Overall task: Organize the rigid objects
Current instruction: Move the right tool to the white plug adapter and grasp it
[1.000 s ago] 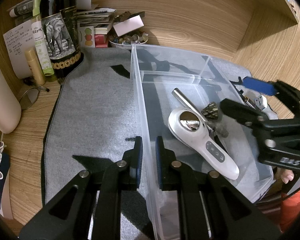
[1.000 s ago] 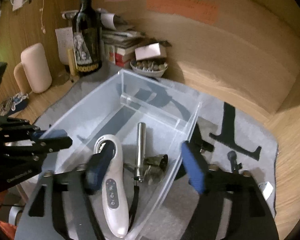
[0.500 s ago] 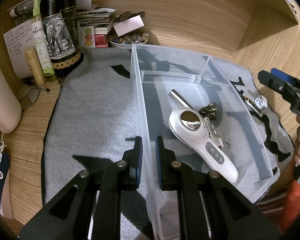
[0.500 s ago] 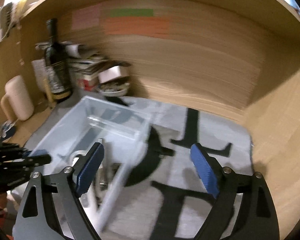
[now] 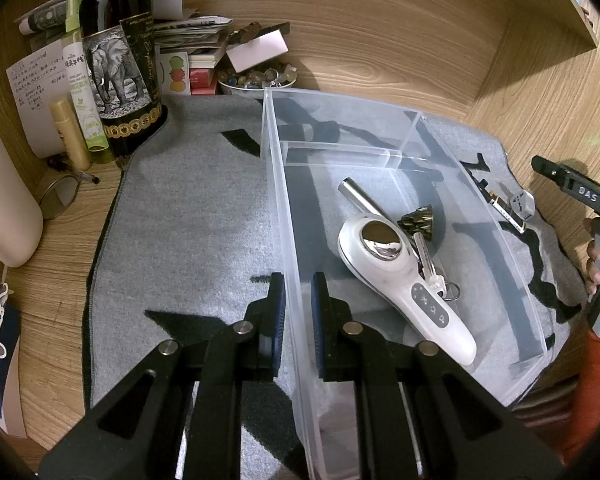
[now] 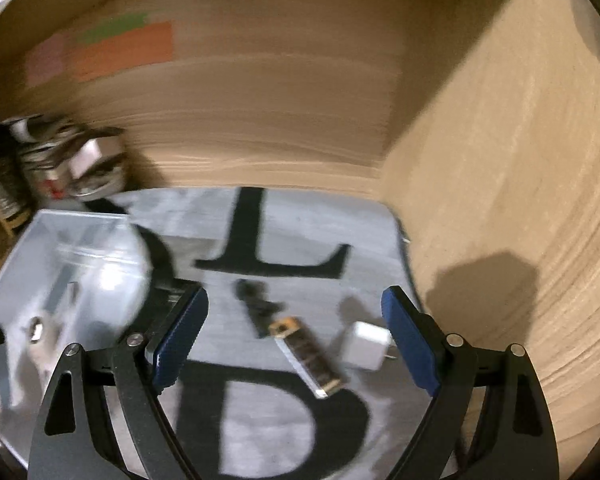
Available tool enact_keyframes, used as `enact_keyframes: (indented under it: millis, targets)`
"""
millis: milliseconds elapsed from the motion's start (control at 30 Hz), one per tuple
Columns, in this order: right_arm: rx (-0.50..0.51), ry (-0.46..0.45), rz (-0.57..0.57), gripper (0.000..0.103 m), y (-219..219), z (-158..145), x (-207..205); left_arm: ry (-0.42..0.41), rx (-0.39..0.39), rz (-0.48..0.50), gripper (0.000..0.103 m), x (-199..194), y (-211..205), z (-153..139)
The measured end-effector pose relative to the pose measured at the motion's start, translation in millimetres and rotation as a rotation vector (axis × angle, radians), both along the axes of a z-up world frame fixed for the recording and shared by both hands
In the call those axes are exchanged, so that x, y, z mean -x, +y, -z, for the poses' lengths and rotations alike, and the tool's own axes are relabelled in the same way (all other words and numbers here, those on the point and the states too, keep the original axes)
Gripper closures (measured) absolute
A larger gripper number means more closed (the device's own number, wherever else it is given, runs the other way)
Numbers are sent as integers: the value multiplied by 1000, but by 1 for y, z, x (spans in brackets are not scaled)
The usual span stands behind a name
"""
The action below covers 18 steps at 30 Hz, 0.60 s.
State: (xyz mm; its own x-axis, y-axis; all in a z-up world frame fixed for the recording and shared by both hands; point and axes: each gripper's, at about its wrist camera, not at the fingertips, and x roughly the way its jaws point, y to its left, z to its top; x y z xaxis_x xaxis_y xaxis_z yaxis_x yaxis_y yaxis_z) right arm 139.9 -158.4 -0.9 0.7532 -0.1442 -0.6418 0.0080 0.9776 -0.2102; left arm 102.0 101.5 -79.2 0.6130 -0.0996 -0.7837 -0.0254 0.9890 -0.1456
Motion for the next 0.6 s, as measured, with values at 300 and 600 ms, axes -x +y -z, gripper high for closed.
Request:
enact_keyframes:
  millis: [300, 600]
  targets:
    - [-6, 77, 136, 16, -45, 27, -18, 2, 0, 0, 92, 0, 0, 0]
    - [-96, 174, 190, 21, -74, 52, -28, 15, 3, -2, 92, -1, 0, 4]
